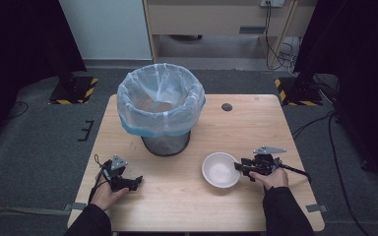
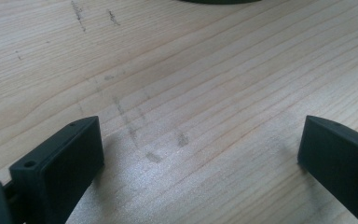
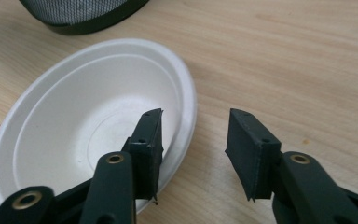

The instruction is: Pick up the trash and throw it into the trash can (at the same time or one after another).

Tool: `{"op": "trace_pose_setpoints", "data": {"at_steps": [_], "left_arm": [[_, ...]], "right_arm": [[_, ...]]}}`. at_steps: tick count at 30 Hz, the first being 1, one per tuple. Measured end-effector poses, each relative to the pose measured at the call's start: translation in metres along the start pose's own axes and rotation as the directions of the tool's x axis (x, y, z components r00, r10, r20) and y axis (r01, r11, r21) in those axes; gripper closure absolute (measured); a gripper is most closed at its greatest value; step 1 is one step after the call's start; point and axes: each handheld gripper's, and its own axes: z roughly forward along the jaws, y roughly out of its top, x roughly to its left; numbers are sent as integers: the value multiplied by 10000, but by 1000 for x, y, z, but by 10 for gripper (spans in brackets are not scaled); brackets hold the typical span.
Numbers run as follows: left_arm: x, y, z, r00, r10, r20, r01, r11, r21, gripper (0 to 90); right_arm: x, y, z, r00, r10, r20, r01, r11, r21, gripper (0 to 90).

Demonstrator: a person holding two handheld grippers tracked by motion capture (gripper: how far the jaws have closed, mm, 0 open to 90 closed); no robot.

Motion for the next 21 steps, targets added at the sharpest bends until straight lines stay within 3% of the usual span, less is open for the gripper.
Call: {"op": "trace_pose_setpoints", "data": {"at_steps": [5, 10, 21], "left_arm": [[0, 0, 0, 10000, -2, -1, 2, 10000, -1, 0], [0, 0, 0, 10000, 0, -1, 0, 10000, 0, 0], [0, 0, 0, 10000, -1, 0, 1, 10000, -1, 0]], "right_arm": [[2, -2, 3, 9999, -1, -100, 5, 9991, 425, 676], [4, -1, 1, 9997, 36, -243, -24, 9986, 520, 767], [9, 8, -8, 9989, 23, -466, -24, 10000, -30, 833]]}}
